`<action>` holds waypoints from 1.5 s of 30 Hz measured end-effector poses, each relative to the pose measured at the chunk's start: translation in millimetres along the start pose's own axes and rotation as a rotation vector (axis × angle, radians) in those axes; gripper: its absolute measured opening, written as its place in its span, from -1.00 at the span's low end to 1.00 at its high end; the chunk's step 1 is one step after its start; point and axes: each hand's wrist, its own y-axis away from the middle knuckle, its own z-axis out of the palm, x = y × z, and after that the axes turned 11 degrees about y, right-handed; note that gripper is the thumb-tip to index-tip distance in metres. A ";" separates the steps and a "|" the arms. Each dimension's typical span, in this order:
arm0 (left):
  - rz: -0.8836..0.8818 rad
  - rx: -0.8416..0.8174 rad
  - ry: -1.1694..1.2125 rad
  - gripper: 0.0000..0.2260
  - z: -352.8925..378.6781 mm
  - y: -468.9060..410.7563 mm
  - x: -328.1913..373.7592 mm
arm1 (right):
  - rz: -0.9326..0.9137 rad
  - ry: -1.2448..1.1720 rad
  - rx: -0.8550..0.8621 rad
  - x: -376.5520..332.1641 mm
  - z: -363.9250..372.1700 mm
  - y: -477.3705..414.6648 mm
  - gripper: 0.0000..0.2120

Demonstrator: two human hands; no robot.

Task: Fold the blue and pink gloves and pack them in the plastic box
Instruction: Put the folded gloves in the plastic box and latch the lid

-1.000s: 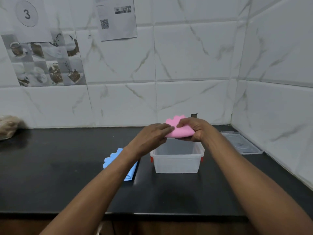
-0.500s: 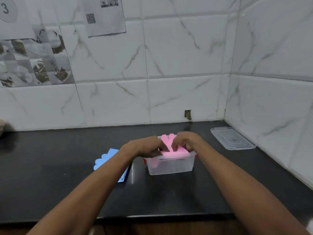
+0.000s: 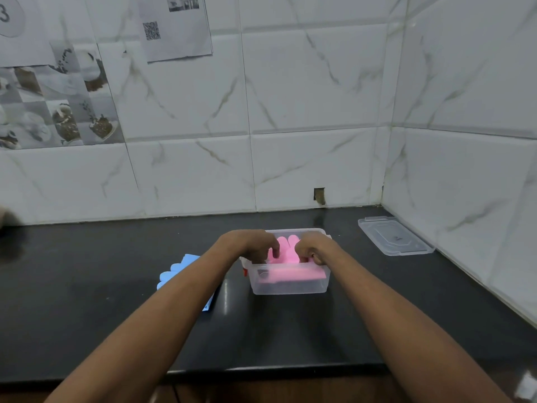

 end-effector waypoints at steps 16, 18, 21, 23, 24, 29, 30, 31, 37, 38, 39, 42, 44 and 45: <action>-0.101 -0.018 0.066 -0.42 5.7 -24.9 17.4 | -0.184 0.411 0.434 -7.1 -0.2 0.5 -0.77; -0.087 0.032 0.143 -0.47 4.7 -22.9 13.5 | -0.269 0.447 0.462 -5.9 -5.5 0.7 -0.76; -0.107 0.475 0.254 -0.75 5.8 -17.8 4.2 | -0.307 0.497 0.347 4.1 -6.3 -1.8 -0.81; -0.247 0.697 0.213 -0.76 11.5 -13.4 -5.1 | -0.287 0.521 0.287 9.2 -5.5 -5.1 -0.82; -0.305 0.686 0.235 -0.74 14.8 -10.9 -8.8 | -0.278 0.533 0.269 9.8 -3.9 -6.3 -0.80; -0.350 0.642 0.368 -0.74 30.3 -9.4 -9.0 | -0.244 0.520 0.298 4.5 10.7 -14.8 -0.78; -0.365 0.671 0.375 -0.77 32.6 -8.6 -7.4 | -0.244 0.526 0.297 3.2 12.1 -16.2 -0.78; -0.381 0.692 0.380 -0.79 35.5 -8.4 -7.1 | -0.235 0.538 0.283 1.7 12.1 -16.9 -0.77; -0.466 0.757 0.364 -0.81 49.4 0.8 0.2 | -0.281 0.664 0.233 -5.7 16.1 -13.6 -0.72; -0.468 0.764 0.367 -0.82 50.5 2.9 1.1 | -0.294 0.683 0.239 -7.5 16.1 -12.0 -0.72; -0.464 0.770 0.374 -0.82 51.0 4.4 0.9 | -0.295 0.686 0.265 -8.9 14.6 -9.7 -0.73; -0.463 0.784 0.401 -0.83 50.7 7.2 -1.7 | -0.287 0.688 0.467 -12.5 0.3 1.0 -0.76; -0.464 0.791 0.417 -0.81 50.4 8.0 -1.1 | -0.351 0.664 0.499 -13.2 -8.1 2.4 -0.73; -0.465 0.793 0.421 -0.81 50.5 8.9 -0.6 | -0.401 0.652 0.427 -14.0 -10.5 2.3 -0.69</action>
